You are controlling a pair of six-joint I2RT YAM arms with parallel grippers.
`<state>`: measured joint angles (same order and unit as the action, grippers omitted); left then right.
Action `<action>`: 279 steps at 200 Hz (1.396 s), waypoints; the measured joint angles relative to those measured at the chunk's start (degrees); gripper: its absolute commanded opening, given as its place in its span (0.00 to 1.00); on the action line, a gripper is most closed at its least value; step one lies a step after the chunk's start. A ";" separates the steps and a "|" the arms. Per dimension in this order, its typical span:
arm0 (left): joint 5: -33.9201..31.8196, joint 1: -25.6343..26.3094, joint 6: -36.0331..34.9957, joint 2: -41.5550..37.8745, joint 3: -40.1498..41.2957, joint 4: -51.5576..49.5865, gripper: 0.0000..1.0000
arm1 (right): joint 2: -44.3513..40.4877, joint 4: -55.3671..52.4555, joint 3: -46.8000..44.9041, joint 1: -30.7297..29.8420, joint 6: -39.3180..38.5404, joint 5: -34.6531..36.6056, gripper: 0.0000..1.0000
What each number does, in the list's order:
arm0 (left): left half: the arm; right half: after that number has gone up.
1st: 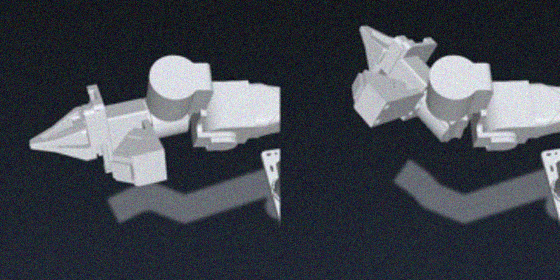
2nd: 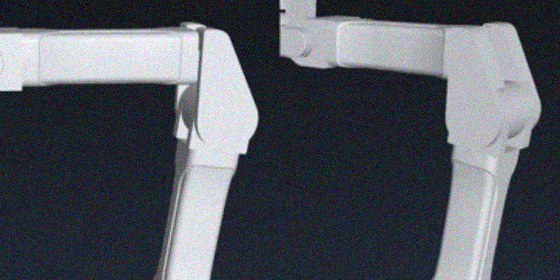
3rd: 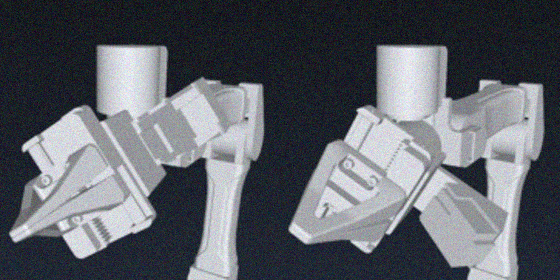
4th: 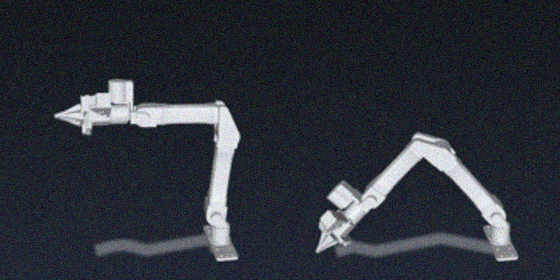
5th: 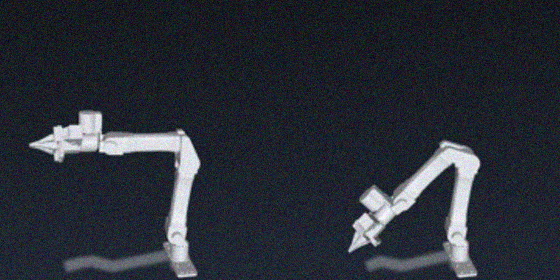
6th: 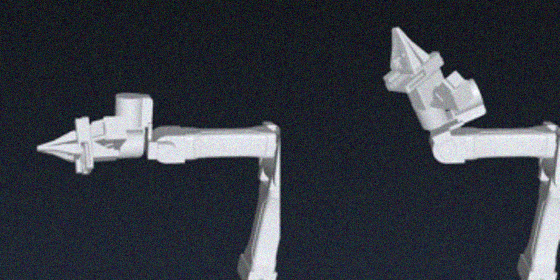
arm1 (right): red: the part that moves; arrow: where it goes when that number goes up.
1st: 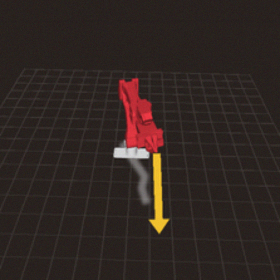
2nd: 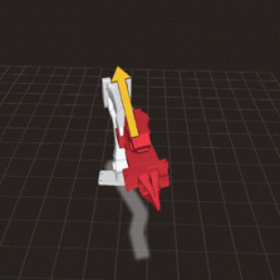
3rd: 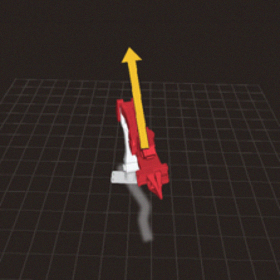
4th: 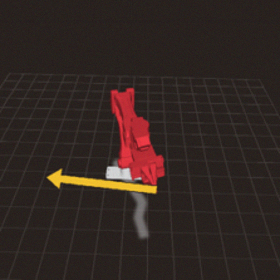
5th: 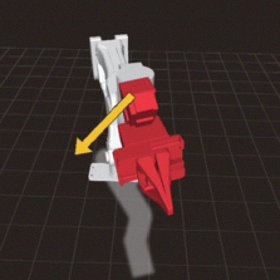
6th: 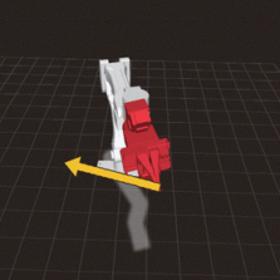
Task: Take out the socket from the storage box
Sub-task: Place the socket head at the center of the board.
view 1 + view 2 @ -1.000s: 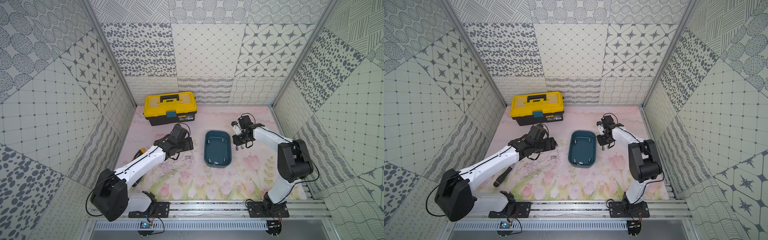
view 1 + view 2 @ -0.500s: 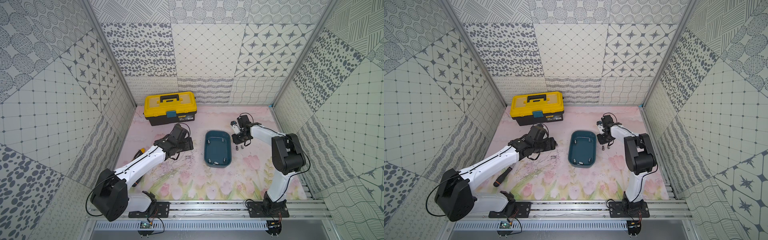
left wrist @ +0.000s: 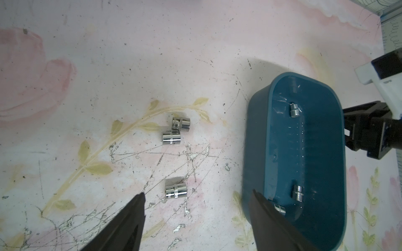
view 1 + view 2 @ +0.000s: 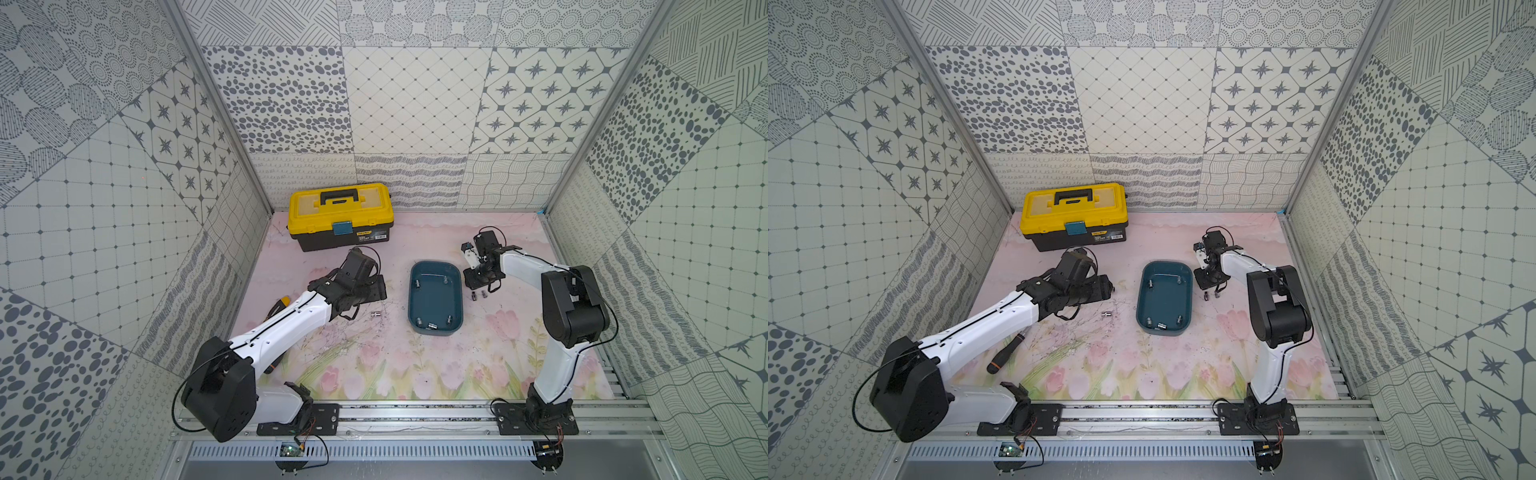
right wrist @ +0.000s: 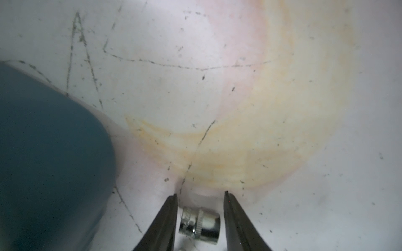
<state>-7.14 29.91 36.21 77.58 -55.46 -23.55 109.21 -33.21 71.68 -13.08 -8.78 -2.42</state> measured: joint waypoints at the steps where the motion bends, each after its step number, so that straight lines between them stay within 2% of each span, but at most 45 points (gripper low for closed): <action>1: 0.00 0.00 0.00 0.00 0.00 0.00 0.79 | 0.00 0.02 0.00 0.00 -0.02 0.02 0.42; 112: 0.15 0.00 -0.20 0.52 -2.10 -0.11 0.79 | -0.90 -0.83 0.83 0.37 0.00 -0.72 0.47; 194: 3.19 0.24 -2.03 3.37 -7.65 -0.11 0.79 | -8.87 -3.43 1.09 0.37 2.45 -3.43 0.48; 233: 4.26 3.50 -3.43 7.34 -12.66 -0.11 0.79 | -13.73 -5.62 1.51 0.39 6.25 -4.85 0.48; 279: 4.55 9.29 -4.74 15.67 -20.87 -0.33 0.78 | -18.03 -8.20 1.20 0.87 11.76 -7.63 0.49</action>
<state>-2.59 39.20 31.46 93.25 -76.34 -23.88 91.18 -41.41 72.88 -12.21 2.98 -10.04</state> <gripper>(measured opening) 0.781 0.488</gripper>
